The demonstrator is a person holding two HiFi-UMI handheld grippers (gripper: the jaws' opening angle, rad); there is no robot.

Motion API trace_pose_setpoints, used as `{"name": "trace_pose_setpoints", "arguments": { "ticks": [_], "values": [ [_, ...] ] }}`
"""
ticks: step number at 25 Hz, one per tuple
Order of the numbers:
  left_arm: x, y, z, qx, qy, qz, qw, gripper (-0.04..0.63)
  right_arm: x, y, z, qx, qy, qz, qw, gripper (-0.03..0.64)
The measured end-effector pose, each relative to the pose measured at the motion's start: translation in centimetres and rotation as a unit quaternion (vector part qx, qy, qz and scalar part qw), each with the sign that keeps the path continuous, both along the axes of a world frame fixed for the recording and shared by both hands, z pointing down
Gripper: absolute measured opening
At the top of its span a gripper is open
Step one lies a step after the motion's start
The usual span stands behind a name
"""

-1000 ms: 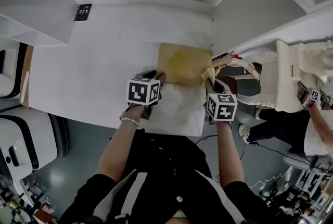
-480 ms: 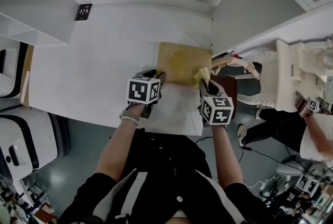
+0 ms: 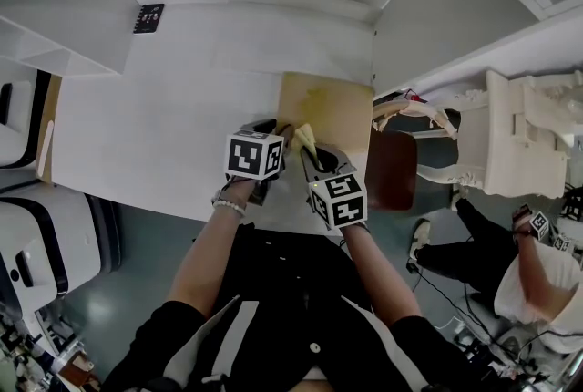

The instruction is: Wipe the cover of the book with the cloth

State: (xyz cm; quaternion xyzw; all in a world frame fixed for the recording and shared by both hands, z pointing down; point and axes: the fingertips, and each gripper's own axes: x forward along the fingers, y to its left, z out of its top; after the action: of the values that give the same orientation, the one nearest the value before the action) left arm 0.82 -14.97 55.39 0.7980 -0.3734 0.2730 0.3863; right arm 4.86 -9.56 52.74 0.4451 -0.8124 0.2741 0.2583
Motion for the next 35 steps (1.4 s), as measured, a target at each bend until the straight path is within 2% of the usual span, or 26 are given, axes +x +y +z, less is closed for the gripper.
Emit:
{"name": "trace_pose_setpoints", "arguments": {
  "ticks": [6, 15, 22, 35],
  "values": [
    [0.0, 0.0, 0.0, 0.002, -0.002, 0.002, 1.0000, 0.144, -2.3, 0.4, 1.4, -0.007, 0.013, -0.025, 1.000, 0.037],
    [0.0, 0.0, -0.1, 0.004, -0.004, 0.008, 1.0000, 0.144, -1.6, -0.2, 2.3, -0.004, 0.038, -0.023, 0.999, 0.037],
    [0.0, 0.0, 0.0, 0.004, -0.006, 0.012, 0.9999, 0.144, 1.8, 0.1, 2.4, -0.008, 0.053, 0.004, 0.999, 0.037],
    [0.0, -0.1, -0.1, 0.005, -0.011, 0.014, 0.9998, 0.144, 11.0, 1.7, 2.6, -0.020, 0.076, 0.100, 0.992, 0.037]
  ]
}}
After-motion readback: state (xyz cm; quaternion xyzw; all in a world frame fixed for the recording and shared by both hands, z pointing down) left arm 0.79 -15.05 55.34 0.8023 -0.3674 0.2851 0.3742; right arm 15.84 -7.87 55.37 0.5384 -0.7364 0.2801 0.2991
